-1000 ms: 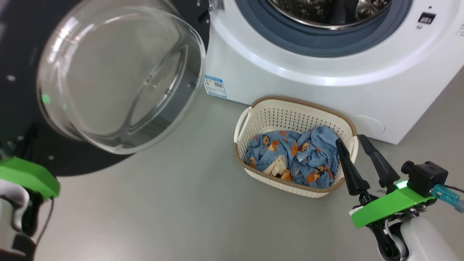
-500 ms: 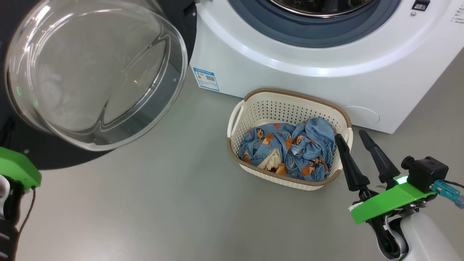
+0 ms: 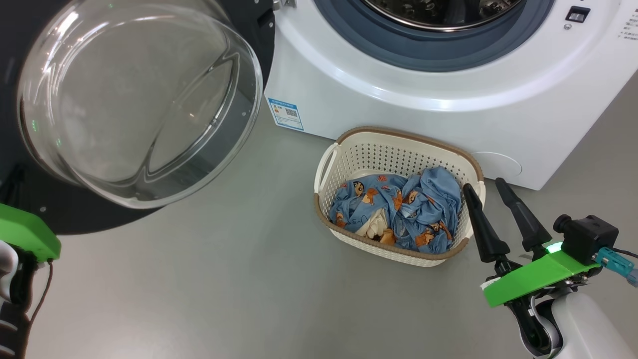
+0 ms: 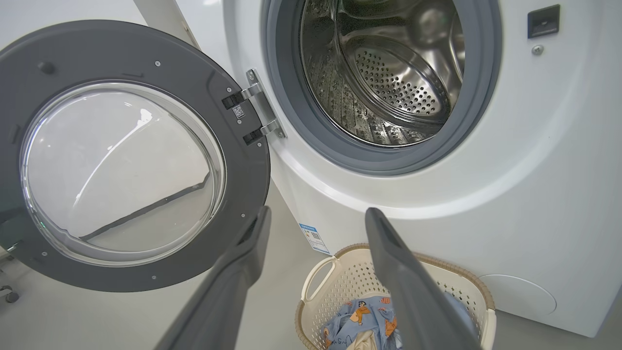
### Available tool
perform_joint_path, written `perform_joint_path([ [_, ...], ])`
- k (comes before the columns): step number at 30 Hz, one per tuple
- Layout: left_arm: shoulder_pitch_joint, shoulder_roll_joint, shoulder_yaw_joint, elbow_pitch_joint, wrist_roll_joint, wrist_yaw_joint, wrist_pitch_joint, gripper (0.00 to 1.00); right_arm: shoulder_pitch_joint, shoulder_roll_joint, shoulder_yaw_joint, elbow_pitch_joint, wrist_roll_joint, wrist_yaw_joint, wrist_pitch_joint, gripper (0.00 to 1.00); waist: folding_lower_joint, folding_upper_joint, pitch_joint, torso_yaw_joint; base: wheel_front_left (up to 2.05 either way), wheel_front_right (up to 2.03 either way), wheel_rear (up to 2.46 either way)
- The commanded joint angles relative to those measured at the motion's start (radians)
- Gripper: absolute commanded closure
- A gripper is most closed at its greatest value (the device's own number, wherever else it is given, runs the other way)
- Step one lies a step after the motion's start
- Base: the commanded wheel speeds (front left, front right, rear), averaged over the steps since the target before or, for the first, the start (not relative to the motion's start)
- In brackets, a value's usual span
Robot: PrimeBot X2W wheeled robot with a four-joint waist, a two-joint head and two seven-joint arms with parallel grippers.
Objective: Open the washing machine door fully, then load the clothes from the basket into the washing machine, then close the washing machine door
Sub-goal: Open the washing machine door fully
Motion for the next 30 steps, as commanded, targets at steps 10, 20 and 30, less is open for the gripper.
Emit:
perform_joint_path([
  [10,0.096,0.036,0.063,-0.164,-0.025,-0.001,-0.015,1.00,0.013,-0.005,0.015,-0.017,0.001,0.002,-0.012,0.00,0.0000,0.0000,-0.036,-0.002,0.00,0.00,0.00],
  [20,0.279,-0.022,0.127,-0.416,-0.007,0.034,-0.015,0.00,0.035,-0.019,0.029,-0.004,0.010,0.002,-0.012,0.00,0.0000,0.0000,-0.088,-0.028,0.00,0.00,0.00],
  [30,0.446,-0.086,0.137,-0.673,0.011,0.081,-0.015,0.00,0.048,-0.031,0.059,-0.009,0.015,0.002,-0.012,0.00,0.0000,0.0000,-0.124,-0.114,0.00,0.00,0.00],
])
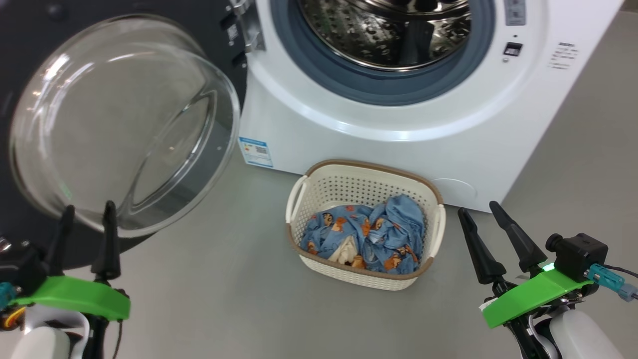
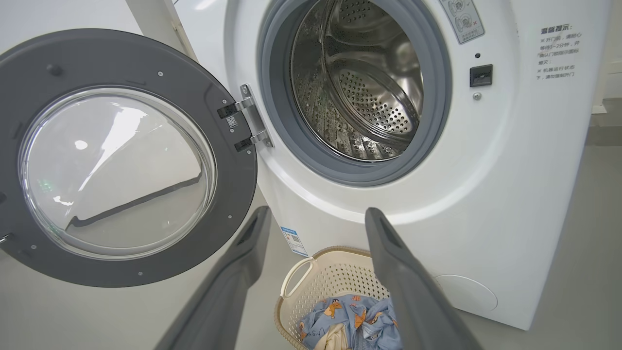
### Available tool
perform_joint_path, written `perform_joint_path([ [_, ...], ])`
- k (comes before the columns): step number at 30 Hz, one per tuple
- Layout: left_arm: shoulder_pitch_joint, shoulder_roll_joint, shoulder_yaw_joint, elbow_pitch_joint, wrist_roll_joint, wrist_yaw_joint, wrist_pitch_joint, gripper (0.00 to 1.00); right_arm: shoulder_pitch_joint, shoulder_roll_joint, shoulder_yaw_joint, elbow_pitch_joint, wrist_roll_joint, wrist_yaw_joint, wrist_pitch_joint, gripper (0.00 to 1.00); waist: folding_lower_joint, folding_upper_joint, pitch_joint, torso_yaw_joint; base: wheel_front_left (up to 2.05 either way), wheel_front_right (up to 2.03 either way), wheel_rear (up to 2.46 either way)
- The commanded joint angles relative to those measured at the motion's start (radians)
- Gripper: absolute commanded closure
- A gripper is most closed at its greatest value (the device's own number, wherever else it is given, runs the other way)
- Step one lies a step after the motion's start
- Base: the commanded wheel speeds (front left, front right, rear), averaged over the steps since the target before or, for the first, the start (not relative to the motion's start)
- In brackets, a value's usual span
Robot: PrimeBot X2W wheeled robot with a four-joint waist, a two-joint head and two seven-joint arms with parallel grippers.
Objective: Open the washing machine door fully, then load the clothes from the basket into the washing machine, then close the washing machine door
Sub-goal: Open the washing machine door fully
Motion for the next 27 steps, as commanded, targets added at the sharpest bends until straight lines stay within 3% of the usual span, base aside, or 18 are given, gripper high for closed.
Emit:
perform_joint_path([
  [1,0.006,0.028,0.028,-0.062,0.010,0.012,-0.006,0.00,0.004,-0.010,0.024,-0.028,0.004,0.002,-0.012,0.00,0.0000,0.0000,-0.016,-0.047,0.00,0.00,0.00],
  [18,0.112,-0.036,-0.021,-0.192,0.017,0.053,0.001,0.00,0.023,-0.022,0.021,-0.055,-0.016,0.002,-0.012,0.00,0.0000,0.0000,-0.056,-0.255,0.00,0.00,0.00],
  [27,0.140,-0.054,-0.032,-0.211,0.030,0.059,-0.003,0.00,0.022,-0.030,-0.004,-0.068,-0.038,0.002,-0.012,0.00,0.0000,0.0000,-0.056,-0.324,0.00,0.00,0.00],
])
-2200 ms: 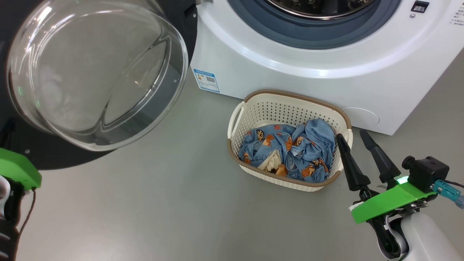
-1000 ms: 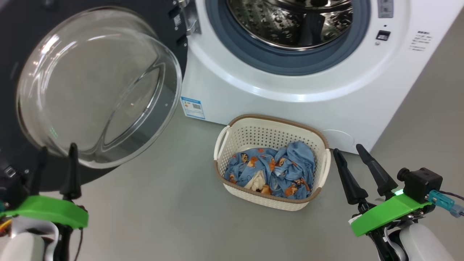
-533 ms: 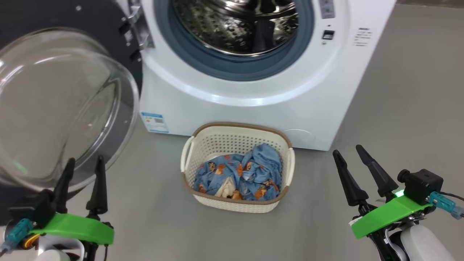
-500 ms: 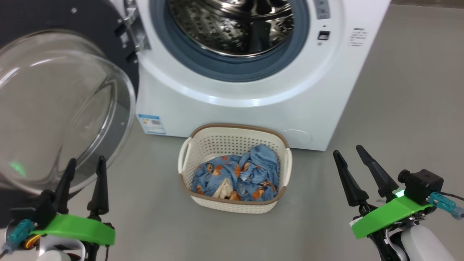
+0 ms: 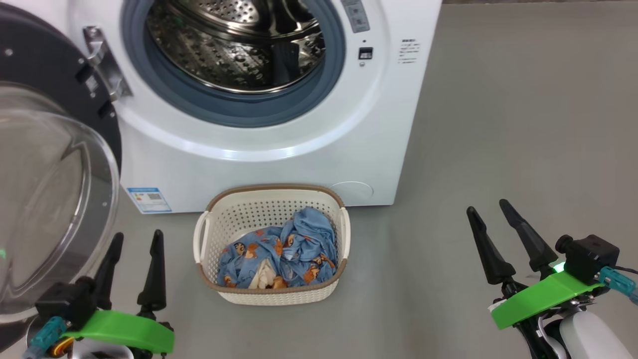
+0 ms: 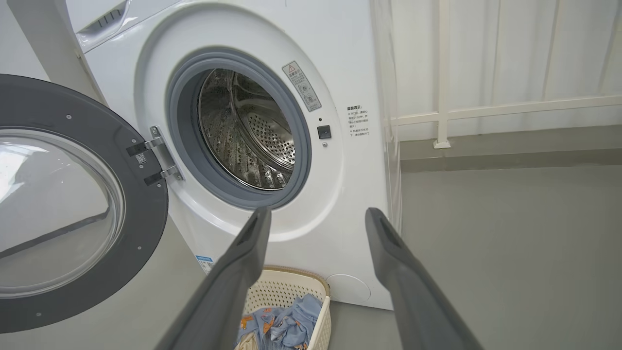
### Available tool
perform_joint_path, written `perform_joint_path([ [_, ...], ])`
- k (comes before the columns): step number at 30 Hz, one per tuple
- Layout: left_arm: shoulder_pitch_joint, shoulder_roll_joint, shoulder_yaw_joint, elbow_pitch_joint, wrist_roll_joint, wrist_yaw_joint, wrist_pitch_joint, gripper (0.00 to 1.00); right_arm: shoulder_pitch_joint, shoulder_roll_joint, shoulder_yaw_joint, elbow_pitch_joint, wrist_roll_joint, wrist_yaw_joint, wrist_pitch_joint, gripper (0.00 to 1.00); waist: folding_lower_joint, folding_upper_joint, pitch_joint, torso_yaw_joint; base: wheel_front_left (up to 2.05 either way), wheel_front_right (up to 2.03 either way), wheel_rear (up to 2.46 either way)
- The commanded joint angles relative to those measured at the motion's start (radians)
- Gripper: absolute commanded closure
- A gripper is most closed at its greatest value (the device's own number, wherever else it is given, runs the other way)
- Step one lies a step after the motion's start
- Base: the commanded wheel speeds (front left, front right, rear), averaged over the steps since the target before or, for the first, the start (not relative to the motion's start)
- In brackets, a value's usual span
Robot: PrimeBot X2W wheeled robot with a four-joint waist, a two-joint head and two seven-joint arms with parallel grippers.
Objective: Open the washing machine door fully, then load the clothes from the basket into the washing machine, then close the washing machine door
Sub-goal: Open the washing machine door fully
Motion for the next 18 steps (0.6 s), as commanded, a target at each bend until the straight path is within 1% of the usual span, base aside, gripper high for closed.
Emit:
perform_joint_path([
  [1,-0.010,0.020,0.034,-0.031,0.011,-0.001,-0.005,0.00,-0.002,-0.013,0.009,-0.030,-0.015,0.002,-0.012,0.00,0.0000,0.0000,-0.003,-0.025,0.00,0.00,0.00],
  [9,0.007,0.006,0.048,-0.042,0.022,-0.006,-0.007,0.00,-0.002,-0.021,-0.020,-0.038,-0.038,0.002,-0.012,0.00,0.0000,0.0000,0.003,-0.043,0.00,0.00,0.00],
  [18,0.007,-0.010,0.066,-0.052,0.039,-0.021,-0.007,0.00,0.000,-0.019,-0.046,-0.042,-0.047,0.002,-0.012,0.00,0.0000,0.0000,0.013,-0.046,0.00,0.00,0.00],
])
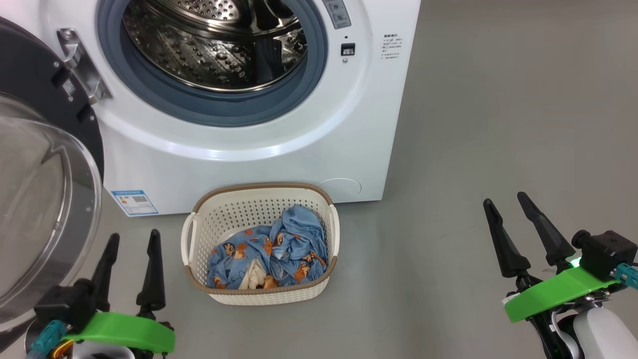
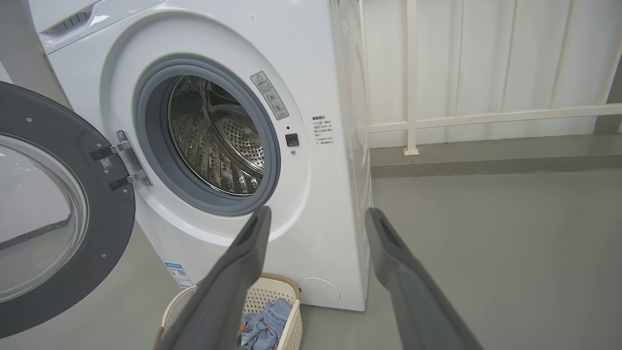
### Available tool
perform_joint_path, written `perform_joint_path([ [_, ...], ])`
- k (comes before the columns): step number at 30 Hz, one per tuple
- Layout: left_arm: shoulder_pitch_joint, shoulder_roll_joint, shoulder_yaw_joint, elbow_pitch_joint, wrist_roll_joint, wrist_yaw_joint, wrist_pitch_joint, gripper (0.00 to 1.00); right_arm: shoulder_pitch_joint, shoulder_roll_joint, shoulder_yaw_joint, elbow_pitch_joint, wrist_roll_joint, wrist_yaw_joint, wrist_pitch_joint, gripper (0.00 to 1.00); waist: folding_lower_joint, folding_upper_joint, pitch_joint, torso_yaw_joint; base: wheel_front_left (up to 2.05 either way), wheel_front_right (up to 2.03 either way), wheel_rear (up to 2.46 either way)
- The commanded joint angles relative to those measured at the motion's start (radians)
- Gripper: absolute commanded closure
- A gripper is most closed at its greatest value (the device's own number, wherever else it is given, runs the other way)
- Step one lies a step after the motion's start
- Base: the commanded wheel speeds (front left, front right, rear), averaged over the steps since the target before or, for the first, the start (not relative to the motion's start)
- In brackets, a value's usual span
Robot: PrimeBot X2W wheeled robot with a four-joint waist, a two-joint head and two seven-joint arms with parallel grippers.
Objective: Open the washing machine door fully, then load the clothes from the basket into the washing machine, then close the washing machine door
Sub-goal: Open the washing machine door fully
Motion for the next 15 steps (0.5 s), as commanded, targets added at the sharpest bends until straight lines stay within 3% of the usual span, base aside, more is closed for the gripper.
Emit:
perform_joint_path([
  [1,-0.013,0.016,0.041,-0.030,0.010,-0.007,-0.006,0.00,0.001,-0.008,0.009,-0.028,-0.010,0.002,-0.012,0.00,0.0000,0.0000,0.000,0.000,0.00,0.00,0.00],
  [15,-0.013,0.001,0.060,-0.025,0.035,-0.025,-0.006,0.00,0.004,0.004,0.005,-0.026,-0.016,0.002,-0.012,0.00,0.0000,0.0000,-0.005,0.001,0.00,0.00,0.00],
])
